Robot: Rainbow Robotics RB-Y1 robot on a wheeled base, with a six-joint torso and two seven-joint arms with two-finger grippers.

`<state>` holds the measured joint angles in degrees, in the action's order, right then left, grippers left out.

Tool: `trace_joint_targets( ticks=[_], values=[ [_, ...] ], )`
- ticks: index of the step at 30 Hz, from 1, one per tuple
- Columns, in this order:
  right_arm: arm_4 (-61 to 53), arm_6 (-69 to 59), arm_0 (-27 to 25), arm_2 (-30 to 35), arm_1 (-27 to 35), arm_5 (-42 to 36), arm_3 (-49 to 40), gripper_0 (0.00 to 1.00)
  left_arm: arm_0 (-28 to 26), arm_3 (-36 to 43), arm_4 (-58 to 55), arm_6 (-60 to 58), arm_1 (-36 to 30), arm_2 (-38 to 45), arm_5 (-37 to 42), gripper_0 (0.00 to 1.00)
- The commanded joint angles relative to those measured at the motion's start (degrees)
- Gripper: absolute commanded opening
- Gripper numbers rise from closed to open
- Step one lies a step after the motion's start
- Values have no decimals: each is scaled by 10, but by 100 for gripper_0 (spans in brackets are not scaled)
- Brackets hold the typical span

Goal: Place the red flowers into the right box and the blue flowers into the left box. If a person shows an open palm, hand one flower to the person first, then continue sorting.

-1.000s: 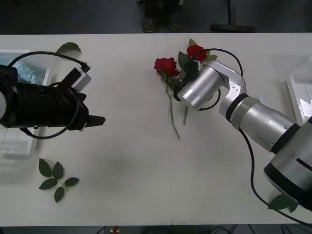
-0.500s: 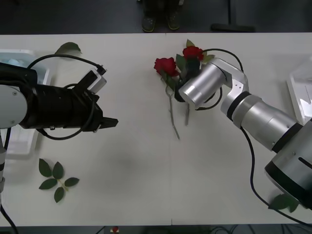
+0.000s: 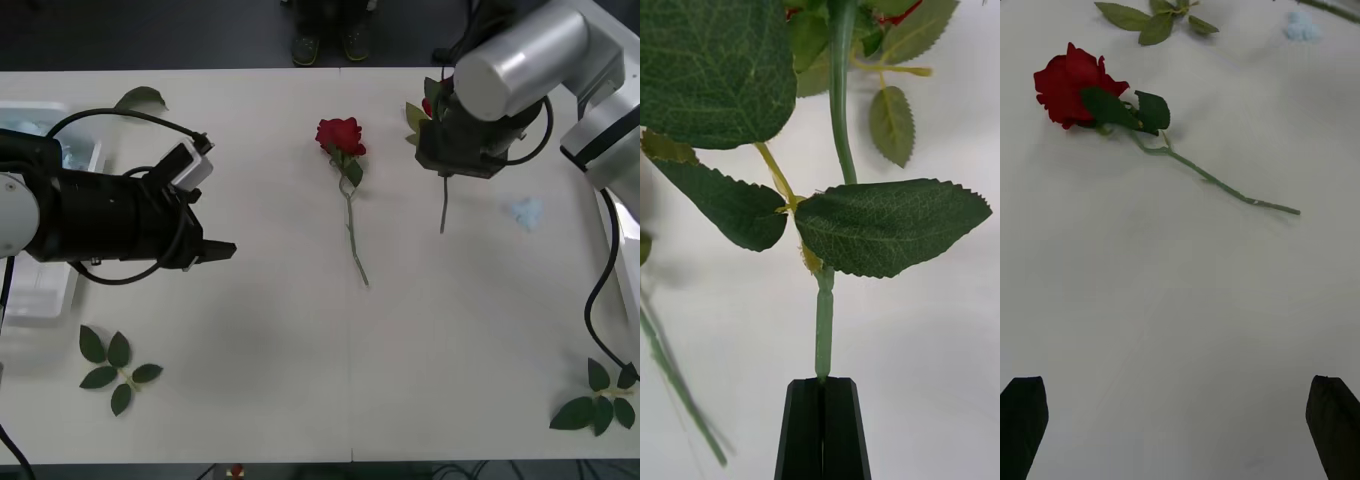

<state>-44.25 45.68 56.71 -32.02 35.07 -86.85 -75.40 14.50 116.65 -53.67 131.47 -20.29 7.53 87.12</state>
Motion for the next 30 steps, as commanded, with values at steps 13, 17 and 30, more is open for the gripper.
trace_joint_targets(
  ticks=[13, 17, 30],
  values=[
    [-234, 106, 36, 137, 227, -157, -99, 0, 61, -48, -80, 235, 1, 38, 4, 100],
    [-267, 166, 15, 137, 295, -168, -82, 0, 85, -107, -115, 235, 17, 49, 16, 100],
    [-129, 398, -36, 137, 362, -163, 82, 0, 140, -139, -104, 235, 46, 74, 70, 100]
  ],
)
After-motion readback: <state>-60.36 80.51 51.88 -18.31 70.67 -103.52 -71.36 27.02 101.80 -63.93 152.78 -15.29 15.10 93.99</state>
